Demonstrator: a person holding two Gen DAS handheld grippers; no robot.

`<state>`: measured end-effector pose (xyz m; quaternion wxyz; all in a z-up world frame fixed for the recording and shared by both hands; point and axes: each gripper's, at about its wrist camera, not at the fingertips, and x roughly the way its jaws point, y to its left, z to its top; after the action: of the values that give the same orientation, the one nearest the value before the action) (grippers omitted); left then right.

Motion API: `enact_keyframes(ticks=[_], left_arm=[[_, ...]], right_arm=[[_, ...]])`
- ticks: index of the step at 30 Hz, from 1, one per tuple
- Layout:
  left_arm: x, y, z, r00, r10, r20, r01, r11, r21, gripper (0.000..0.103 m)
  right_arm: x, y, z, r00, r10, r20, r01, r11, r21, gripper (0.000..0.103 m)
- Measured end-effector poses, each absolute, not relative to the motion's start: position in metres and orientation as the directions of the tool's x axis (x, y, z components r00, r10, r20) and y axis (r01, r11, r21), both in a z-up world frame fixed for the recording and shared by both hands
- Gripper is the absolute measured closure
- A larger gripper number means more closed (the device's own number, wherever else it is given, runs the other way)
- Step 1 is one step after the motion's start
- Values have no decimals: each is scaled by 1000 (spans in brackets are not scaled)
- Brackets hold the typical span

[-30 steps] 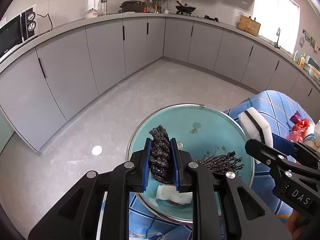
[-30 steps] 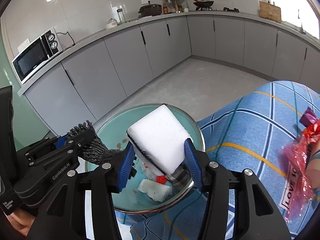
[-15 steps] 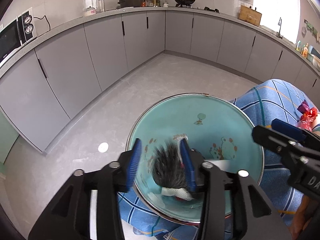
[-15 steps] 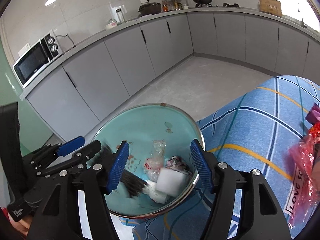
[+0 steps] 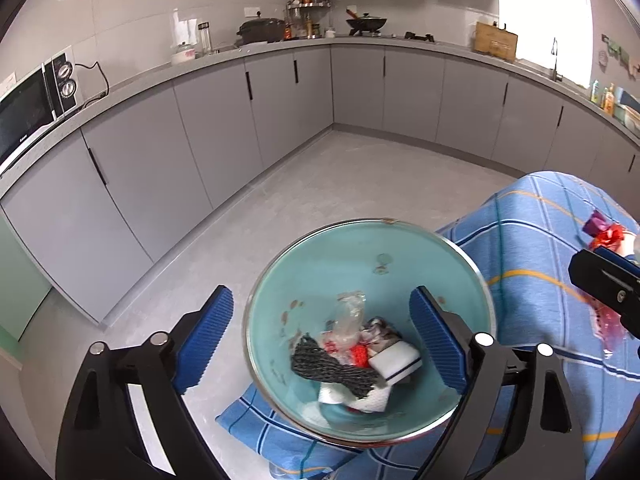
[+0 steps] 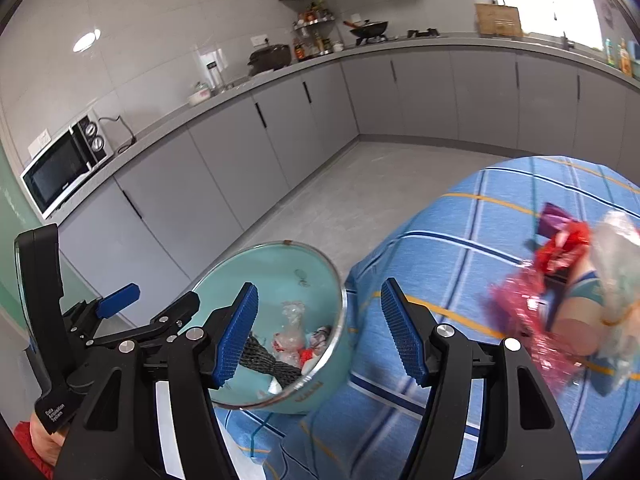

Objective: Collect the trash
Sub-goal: 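Open both tools to drop the scrubber and sponge into the teal bin, then move both open tools back over the trash pile on the table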

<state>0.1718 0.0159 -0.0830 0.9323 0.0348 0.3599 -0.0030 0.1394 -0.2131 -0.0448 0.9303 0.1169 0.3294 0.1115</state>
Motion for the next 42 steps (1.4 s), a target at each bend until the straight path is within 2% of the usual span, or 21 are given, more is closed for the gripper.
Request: enact_keyframes(ticks=[14, 35, 42], left_arm=[[151, -31, -68, 746, -76, -662, 132, 991, 35, 9], [122, -142, -79, 684, -247, -686, 351, 936, 13, 10], [124, -179, -85, 664, -270, -698, 380, 925, 3, 12]], right_arm=[[105, -267, -43, 789, 202, -581, -32, 956, 291, 39], [47, -379, -55, 794, 21, -607, 158, 958, 239, 39], [56, -396, -57, 786, 11, -618, 134, 973, 188, 39]])
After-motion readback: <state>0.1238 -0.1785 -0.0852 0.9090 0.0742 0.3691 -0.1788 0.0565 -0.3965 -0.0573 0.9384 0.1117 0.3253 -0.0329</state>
